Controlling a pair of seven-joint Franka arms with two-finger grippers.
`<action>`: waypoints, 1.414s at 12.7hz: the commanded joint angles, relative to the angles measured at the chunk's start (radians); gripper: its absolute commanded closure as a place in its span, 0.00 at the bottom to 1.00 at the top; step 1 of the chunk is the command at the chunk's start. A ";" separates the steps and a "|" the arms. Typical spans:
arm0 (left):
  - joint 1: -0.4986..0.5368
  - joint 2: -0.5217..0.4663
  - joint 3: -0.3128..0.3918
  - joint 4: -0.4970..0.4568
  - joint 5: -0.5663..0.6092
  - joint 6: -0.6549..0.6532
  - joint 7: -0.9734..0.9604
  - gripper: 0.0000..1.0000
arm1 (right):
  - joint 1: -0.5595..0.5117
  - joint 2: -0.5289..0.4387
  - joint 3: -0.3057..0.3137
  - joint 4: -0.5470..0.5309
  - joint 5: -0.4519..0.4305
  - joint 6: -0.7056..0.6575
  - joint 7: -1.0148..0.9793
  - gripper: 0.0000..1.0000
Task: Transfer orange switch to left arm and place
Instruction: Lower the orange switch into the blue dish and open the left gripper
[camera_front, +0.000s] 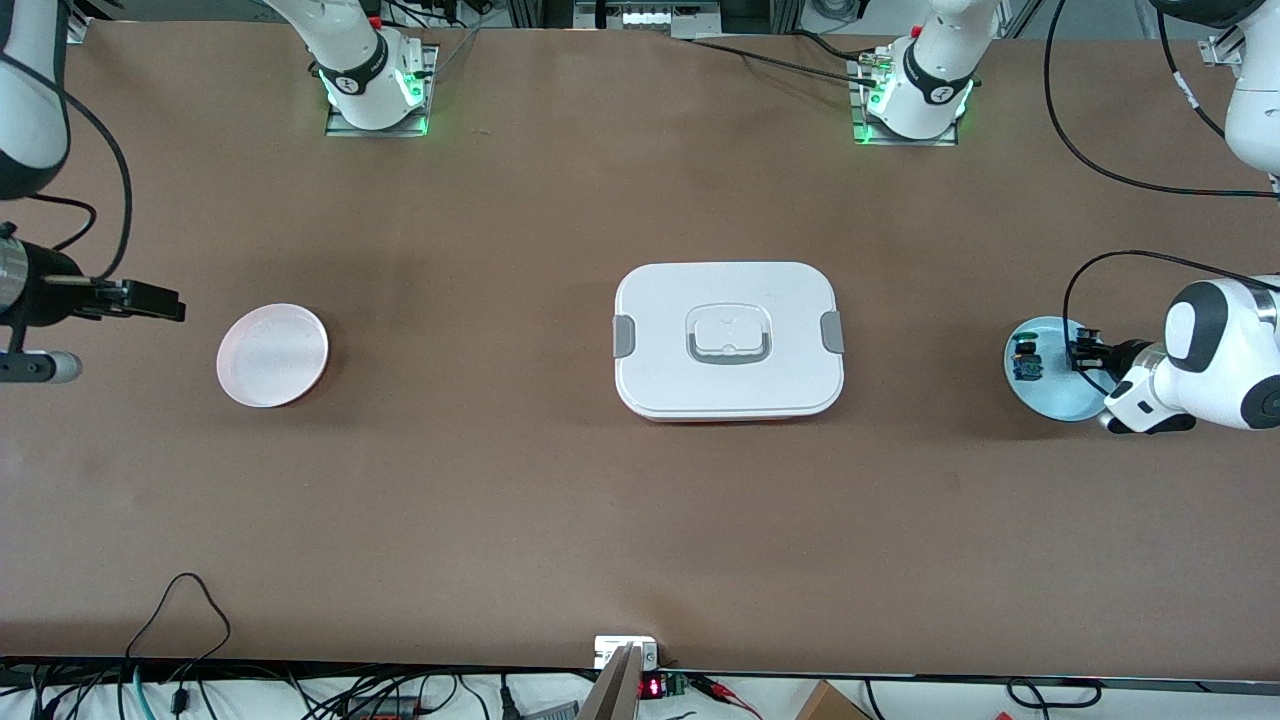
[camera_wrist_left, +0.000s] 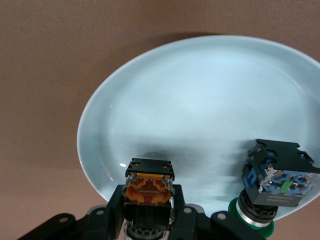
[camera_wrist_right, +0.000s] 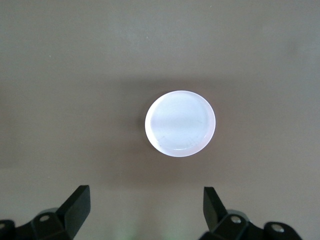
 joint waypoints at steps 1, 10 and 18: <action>0.016 0.027 -0.010 0.026 0.027 0.007 0.003 0.73 | -0.028 -0.082 0.033 -0.084 -0.022 0.018 0.021 0.00; 0.065 0.037 -0.016 0.026 -0.054 0.030 0.023 0.00 | -0.025 -0.212 0.032 -0.311 -0.019 0.171 0.024 0.00; 0.062 -0.153 -0.111 0.029 -0.058 -0.082 0.020 0.00 | -0.023 -0.282 0.032 -0.329 -0.011 0.057 0.021 0.00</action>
